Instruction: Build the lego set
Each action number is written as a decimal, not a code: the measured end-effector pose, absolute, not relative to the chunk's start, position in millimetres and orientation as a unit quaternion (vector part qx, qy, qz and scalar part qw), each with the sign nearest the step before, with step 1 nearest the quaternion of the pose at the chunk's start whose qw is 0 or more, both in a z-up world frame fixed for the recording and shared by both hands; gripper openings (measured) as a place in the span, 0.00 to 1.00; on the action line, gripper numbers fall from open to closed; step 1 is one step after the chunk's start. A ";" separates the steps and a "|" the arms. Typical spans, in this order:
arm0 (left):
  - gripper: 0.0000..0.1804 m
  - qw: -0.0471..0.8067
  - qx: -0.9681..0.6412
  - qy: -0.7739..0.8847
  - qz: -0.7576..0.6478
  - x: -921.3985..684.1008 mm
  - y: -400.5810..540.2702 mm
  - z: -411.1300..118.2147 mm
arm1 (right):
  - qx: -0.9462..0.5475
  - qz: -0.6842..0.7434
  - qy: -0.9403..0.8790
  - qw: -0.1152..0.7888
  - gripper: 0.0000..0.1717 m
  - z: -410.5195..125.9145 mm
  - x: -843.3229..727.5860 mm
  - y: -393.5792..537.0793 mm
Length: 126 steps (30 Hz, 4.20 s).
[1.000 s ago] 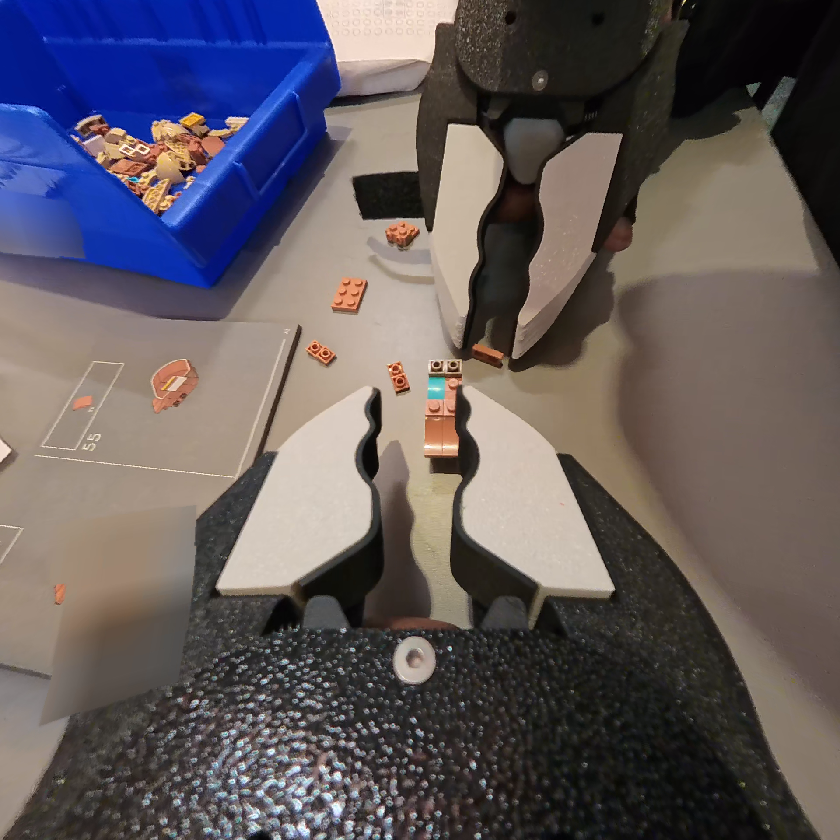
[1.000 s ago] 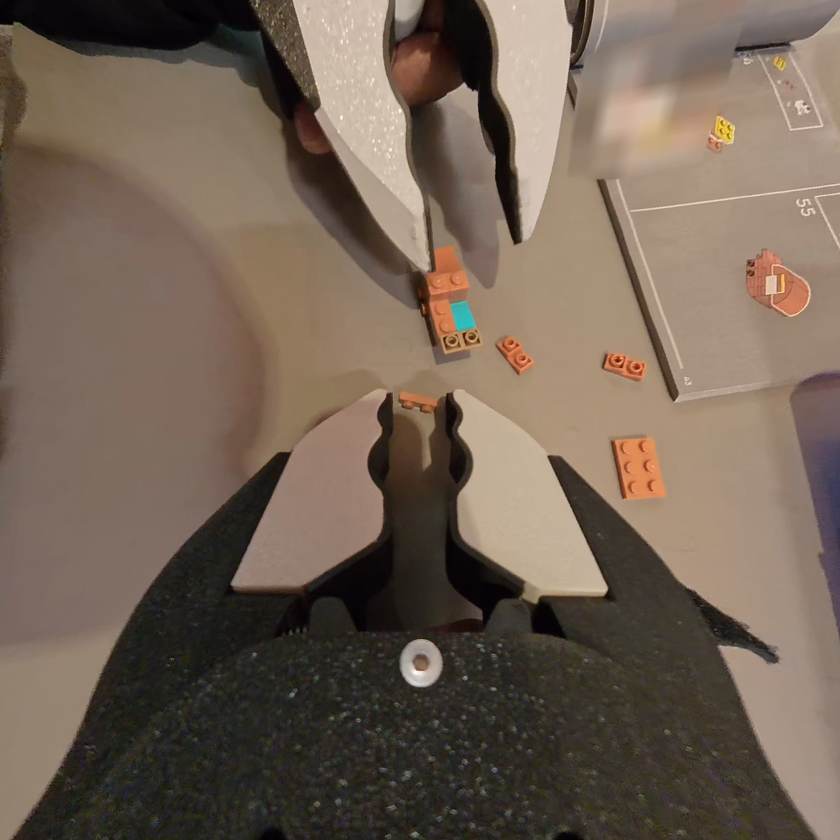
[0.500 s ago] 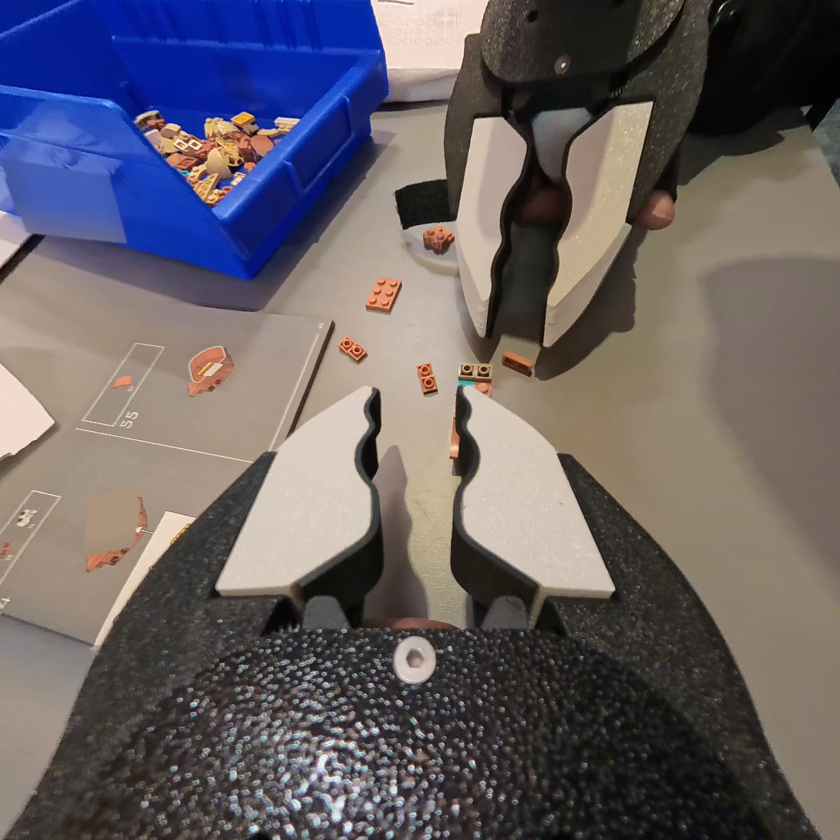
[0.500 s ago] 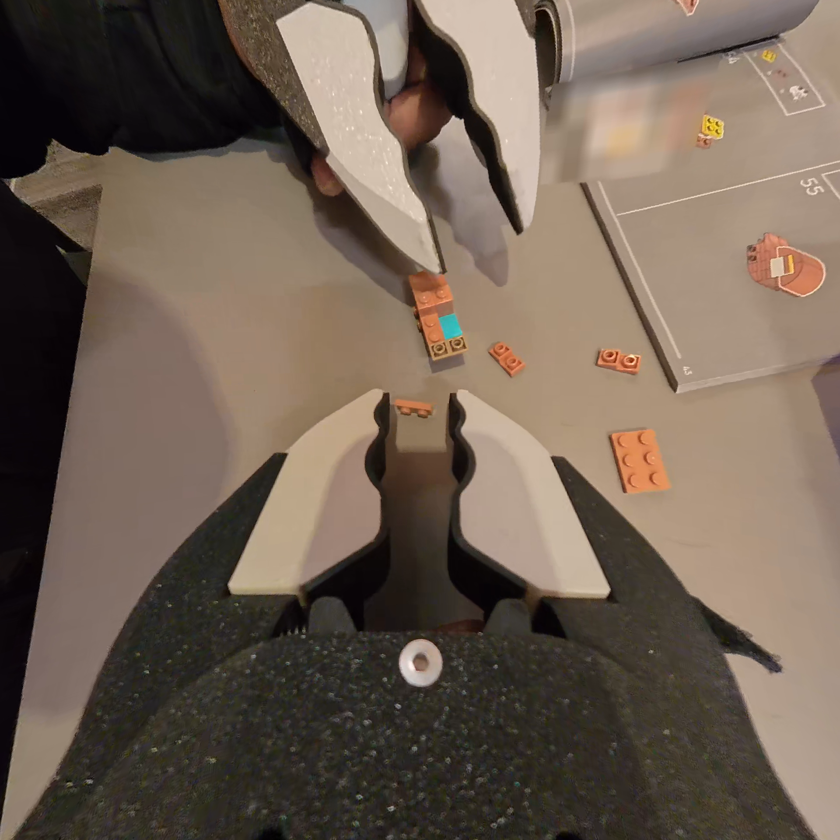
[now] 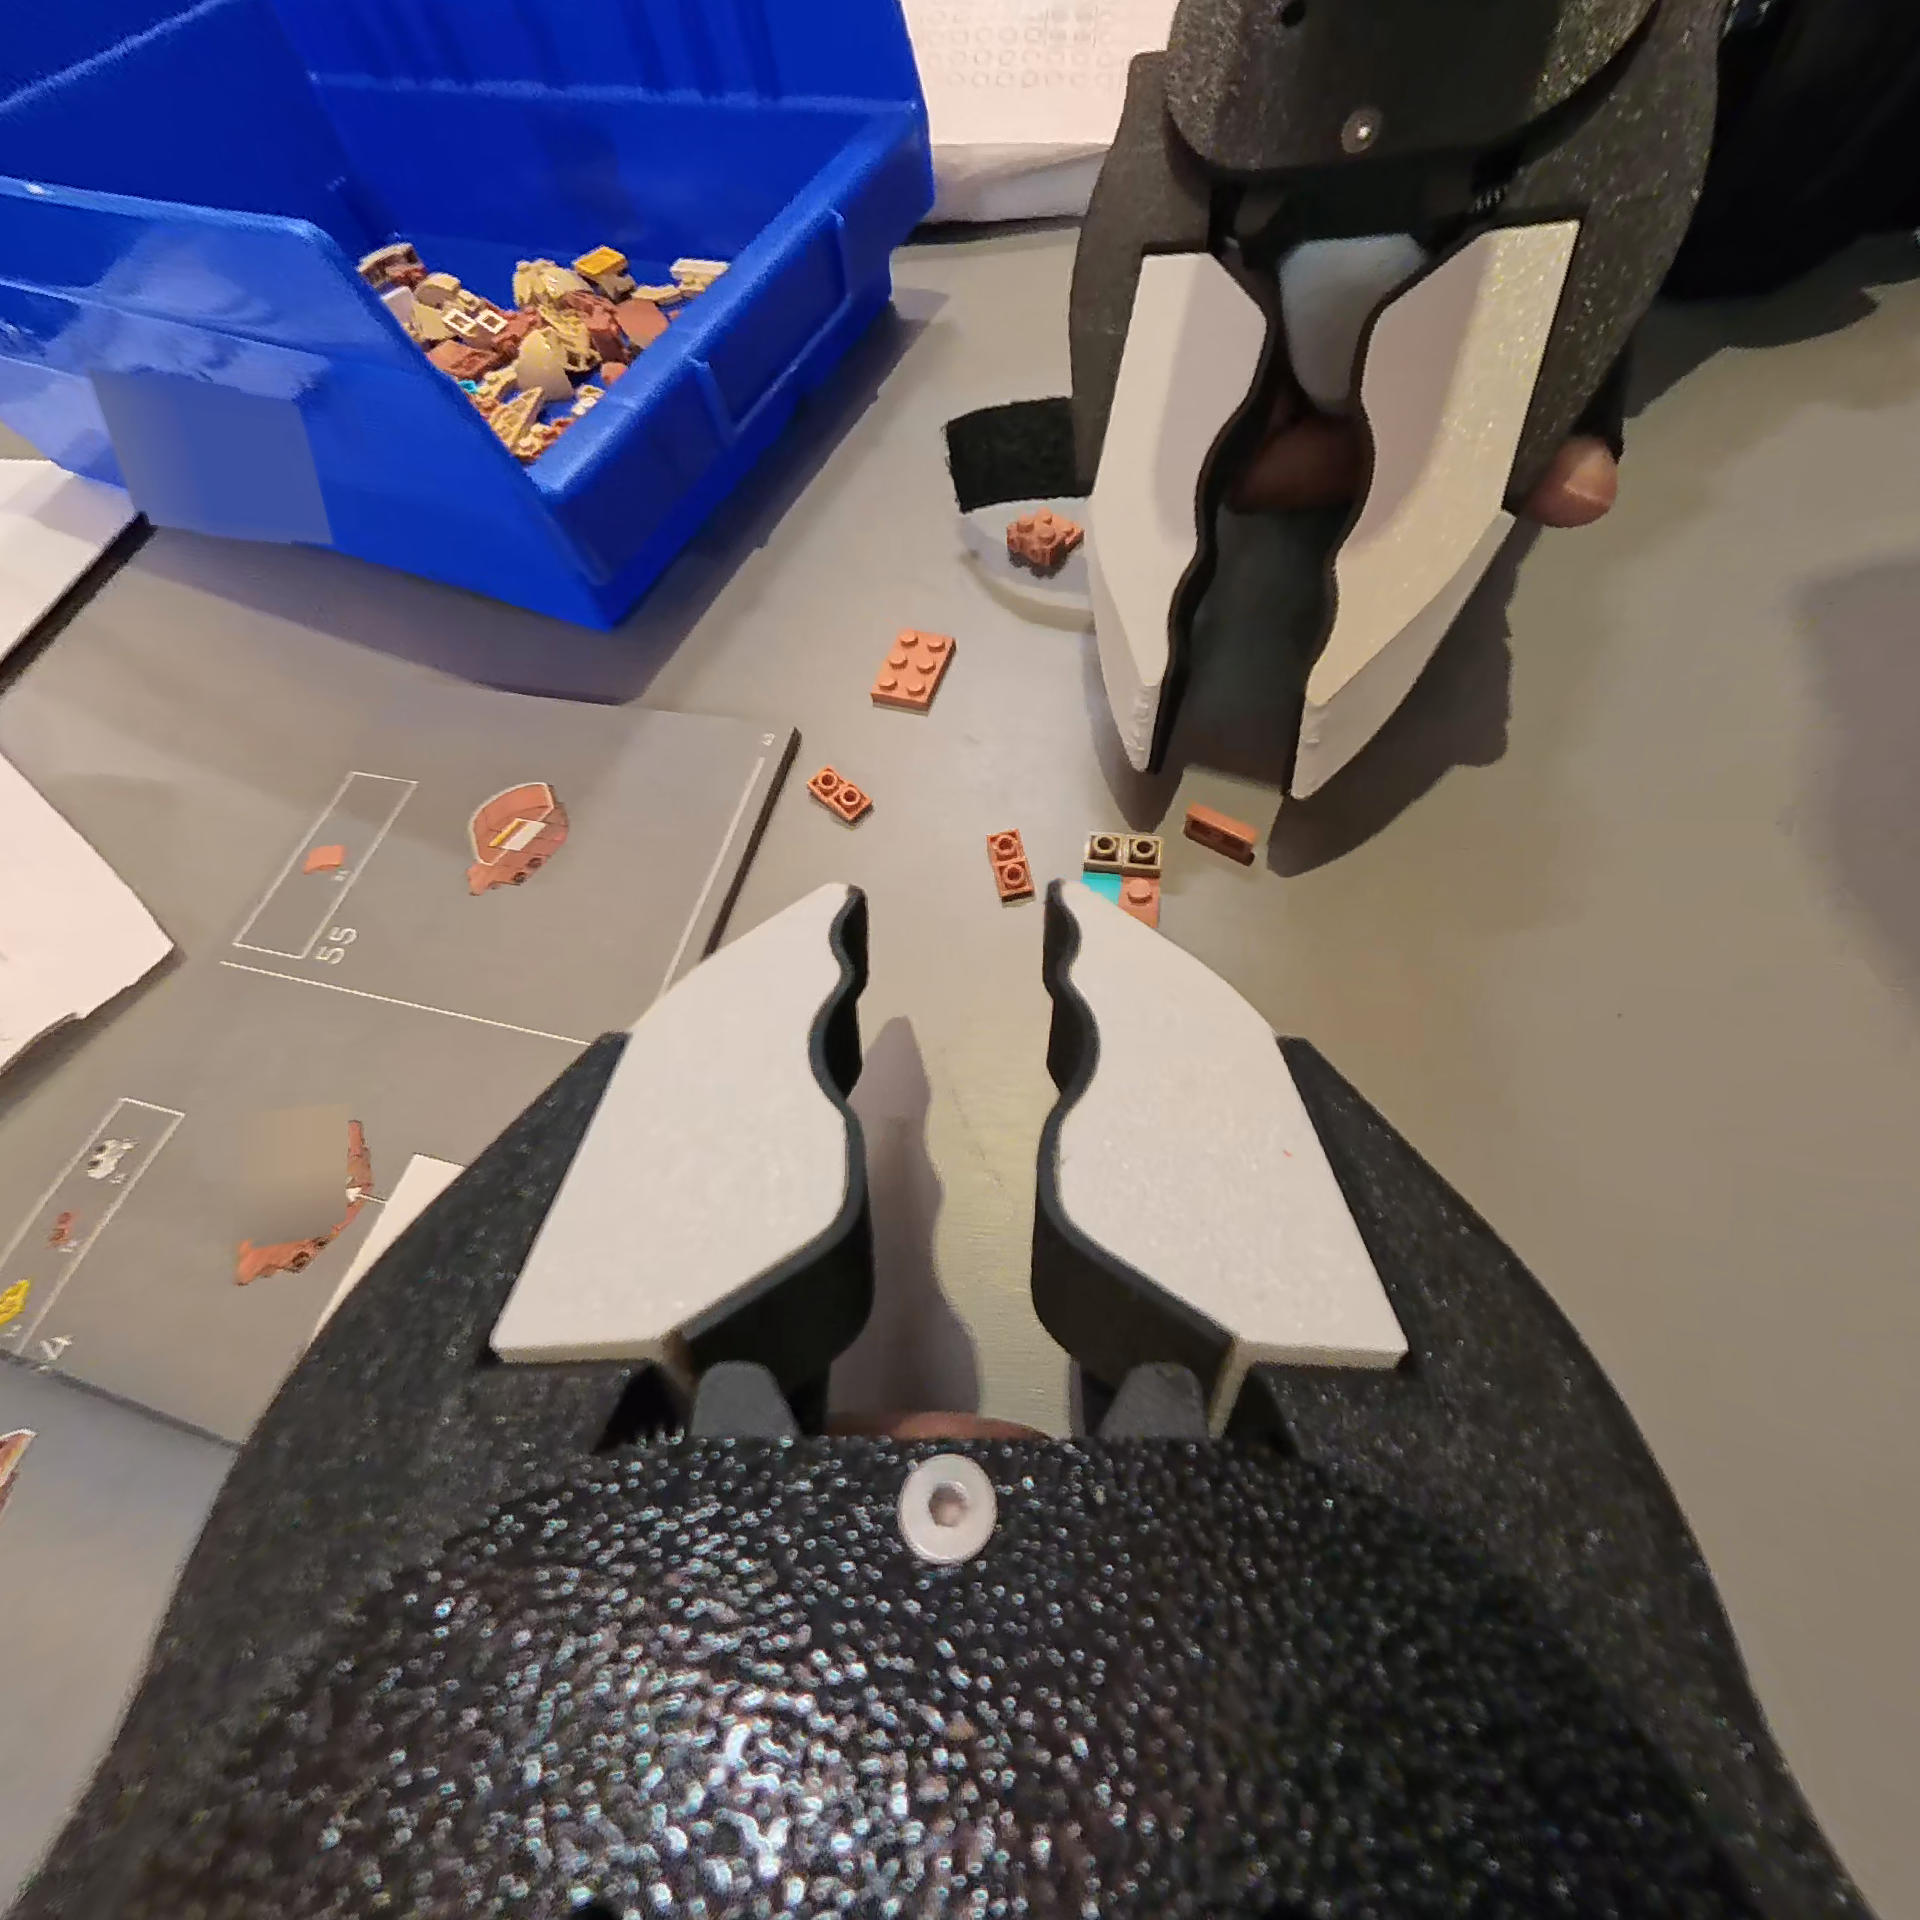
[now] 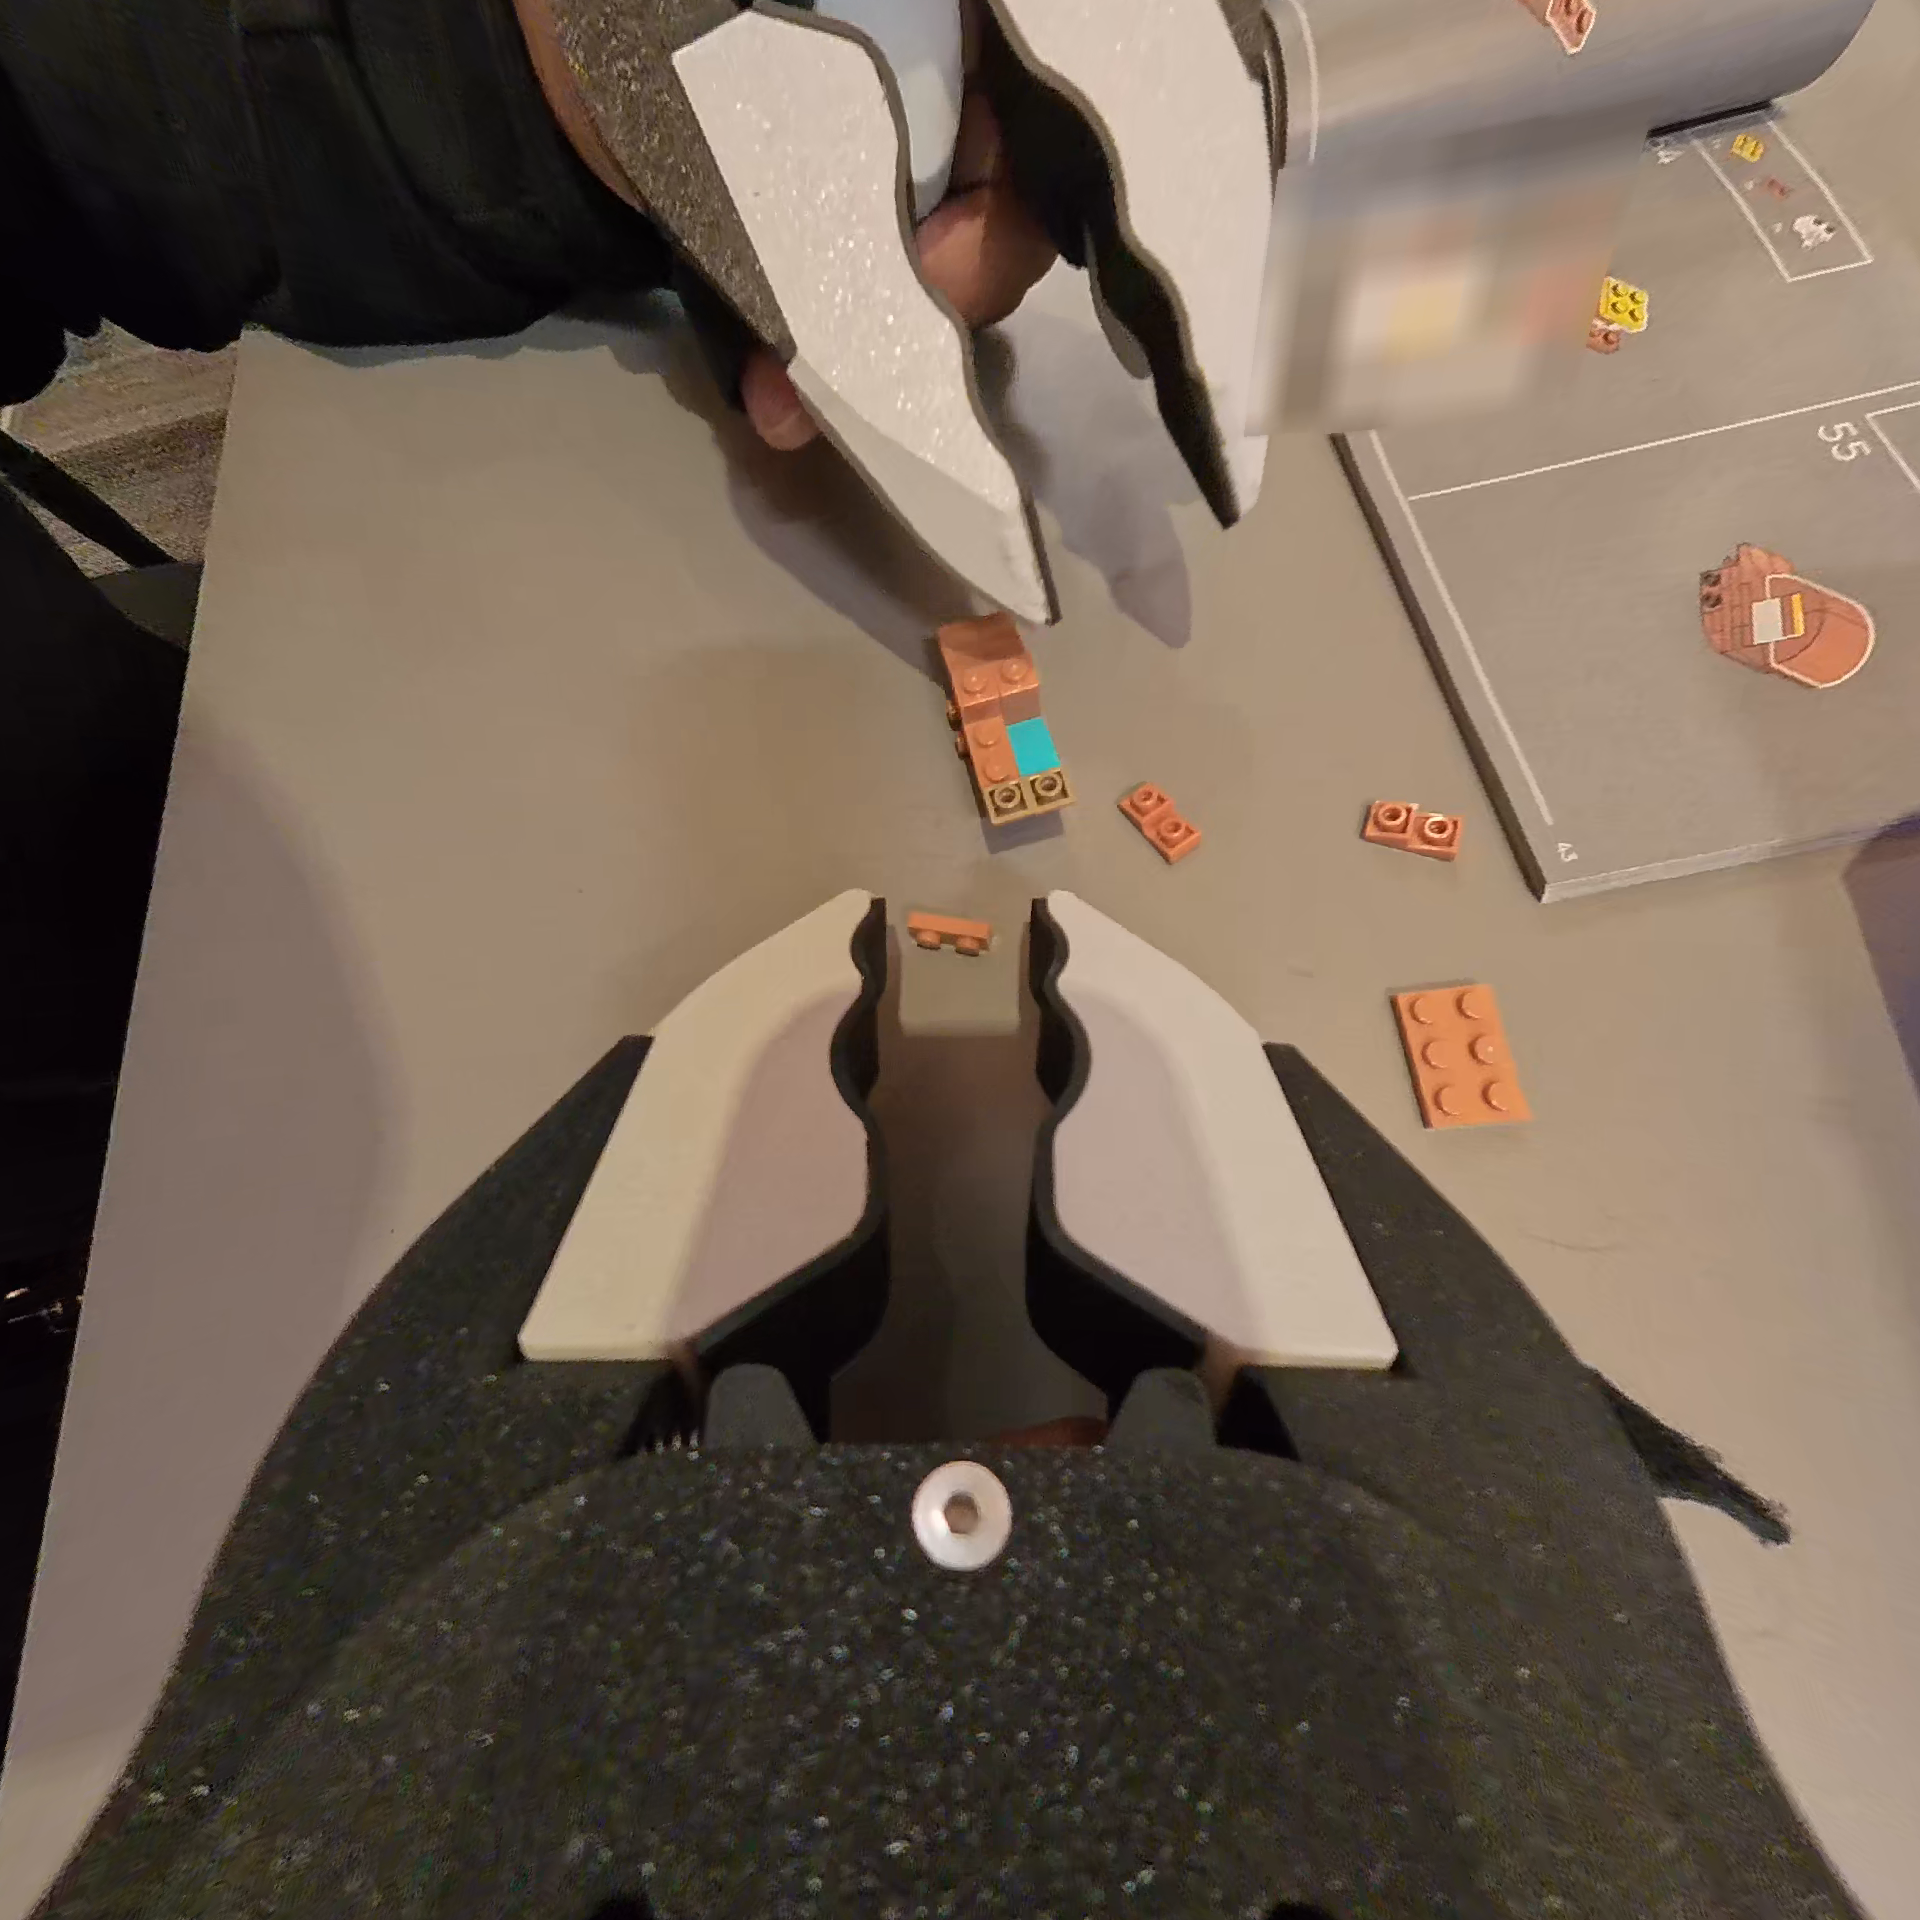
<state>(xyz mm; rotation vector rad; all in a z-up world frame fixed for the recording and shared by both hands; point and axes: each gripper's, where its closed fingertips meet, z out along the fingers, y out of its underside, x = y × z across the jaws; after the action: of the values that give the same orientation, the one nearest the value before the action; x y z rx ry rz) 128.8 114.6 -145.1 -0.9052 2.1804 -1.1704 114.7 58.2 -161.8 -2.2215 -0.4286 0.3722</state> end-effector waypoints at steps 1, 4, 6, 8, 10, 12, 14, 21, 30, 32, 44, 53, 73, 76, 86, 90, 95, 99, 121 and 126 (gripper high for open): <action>0.17 0.251 -0.333 0.800 -0.431 128.8 114.8 -144.7 | -0.883 0.146 -0.171 0.412 0.15 -161.9 114.6 58.1; 0.17 0.261 -0.331 0.797 -0.432 128.8 115.4 -142.7 | -0.883 0.138 -0.179 0.412 0.15 -162.7 113.4 57.6; 0.17 0.267 -0.329 0.797 -0.431 128.7 115.4 -142.4 | -0.883 0.134 -0.182 0.410 0.16 -163.5 113.0 57.6; 0.17 0.266 -0.330 0.798 -0.429 129.2 115.6 -143.0 | -0.883 0.134 -0.182 0.411 0.16 -163.3 113.1 57.7; 0.17 0.266 -0.329 0.798 -0.429 129.1 115.5 -143.1 | -0.883 0.135 -0.180 0.412 0.16 -162.9 113.4 57.7; 0.17 0.269 -0.325 0.798 -0.430 128.2 114.8 -142.2 | -0.883 0.133 -0.181 0.413 0.16 -163.0 113.4 57.7; 0.17 0.270 -0.321 0.800 -0.428 127.6 114.0 -142.8 | -0.883 0.133 -0.182 0.412 0.16 -163.2 113.1 57.8; 0.17 0.271 -0.317 0.805 -0.423 126.9 112.7 -144.4 | -0.882 0.133 -0.184 0.413 0.17 -163.0 112.5 57.2; 0.17 0.278 -0.317 0.804 -0.420 126.2 114.8 -143.9 | -0.881 0.140 -0.178 0.415 0.17 -161.7 113.6 57.8; 0.17 0.278 -0.317 0.803 -0.421 126.2 114.8 -143.6 | -0.880 0.141 -0.181 0.415 0.17 -161.5 113.0 57.3; 0.17 0.288 -0.307 0.813 -0.402 125.8 113.0 -147.8 | -0.880 0.139 -0.185 0.415 0.17 -161.6 111.8 56.9; 0.17 0.292 -0.309 0.806 -0.412 126.6 114.6 -143.9 | -0.880 0.140 -0.184 0.415 0.17 -161.5 111.6 57.1; 0.17 0.294 -0.245 0.797 -0.468 115.6 98.2 -122.2 | -0.884 0.163 -0.183 0.397 0.20 -162.6 118.9 50.7; 0.17 0.292 -0.237 0.803 -0.462 113.4 95.7 -122.8 | -0.894 0.145 -0.175 0.387 0.20 -167.2 118.7 53.6; 0.17 0.297 -0.235 0.812 -0.444 114.2 96.2 -125.5 | -0.911 0.096 -0.140 0.376 0.17 -172.1 116.1 59.7; 0.17 0.295 -0.234 0.816 -0.438 113.9 95.9 -128.2 | -0.915 0.066 -0.158 0.366 0.16 -175.4 115.6 58.8; 0.17 0.294 -0.231 0.819 -0.435 113.5 93.7 -130.1 | -0.917 0.040 -0.165 0.360 0.14 -177.8 116.8 60.0; 0.17 0.291 -0.230 0.825 -0.427 112.6 94.1 -132.1 | -0.917 0.034 -0.168 0.360 0.13 -178.4 116.6 60.5; 0.14 0.232 -0.277 0.860 -0.360 94.1 129.8 -130.6 | -0.918 0.039 -0.190 0.347 0.09 -179.0 117.3 55.5; 0.14 0.258 -0.210 0.846 -0.418 91.5 101.7 -114.5 | -0.908 0.091 -0.169 0.372 0.09 -169.4 119.6 55.5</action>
<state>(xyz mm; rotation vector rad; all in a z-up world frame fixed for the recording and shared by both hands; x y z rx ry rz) 91.5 101.7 -114.5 -0.5685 2.2935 -1.1327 119.6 55.5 -169.4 -2.3290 -0.4323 0.2327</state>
